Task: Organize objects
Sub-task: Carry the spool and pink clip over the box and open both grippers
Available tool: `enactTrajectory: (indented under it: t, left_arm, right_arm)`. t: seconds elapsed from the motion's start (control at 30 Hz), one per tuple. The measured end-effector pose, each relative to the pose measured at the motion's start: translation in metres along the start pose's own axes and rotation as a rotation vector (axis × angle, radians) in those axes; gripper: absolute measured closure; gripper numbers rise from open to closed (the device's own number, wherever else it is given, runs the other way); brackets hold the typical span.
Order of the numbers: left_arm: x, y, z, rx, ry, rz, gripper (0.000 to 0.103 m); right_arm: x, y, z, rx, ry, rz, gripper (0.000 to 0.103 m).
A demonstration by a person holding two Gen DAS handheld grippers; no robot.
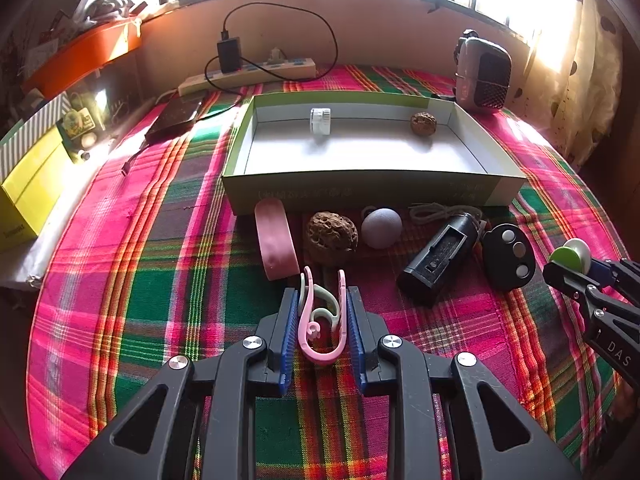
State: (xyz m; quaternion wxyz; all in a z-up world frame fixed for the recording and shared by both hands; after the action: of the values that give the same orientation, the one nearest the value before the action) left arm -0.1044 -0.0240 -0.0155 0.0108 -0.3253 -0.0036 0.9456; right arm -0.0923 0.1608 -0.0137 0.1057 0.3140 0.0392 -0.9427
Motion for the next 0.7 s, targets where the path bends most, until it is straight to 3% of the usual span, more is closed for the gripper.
enactTrajectory:
  t: [0.7]
  left_arm:
    - [-0.012,-0.002,0.046,-0.007,-0.069,-0.058,0.082]
  right_arm:
    - [-0.010,0.018,0.059,-0.019,-0.093,0.052,0.070]
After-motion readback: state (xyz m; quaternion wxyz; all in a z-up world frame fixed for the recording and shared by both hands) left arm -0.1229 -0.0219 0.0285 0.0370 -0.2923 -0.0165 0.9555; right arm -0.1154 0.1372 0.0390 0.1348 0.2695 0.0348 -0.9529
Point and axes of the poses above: each gripper's, at about its wrist camera, not at the fingertips, and x roughly the way its jaws point, y to its left, z to its top, the point moved 3 cm from there along x, roughly the way its jaws point, and after that the axes turned 13 degrees about -y, right-handed, at the moved point
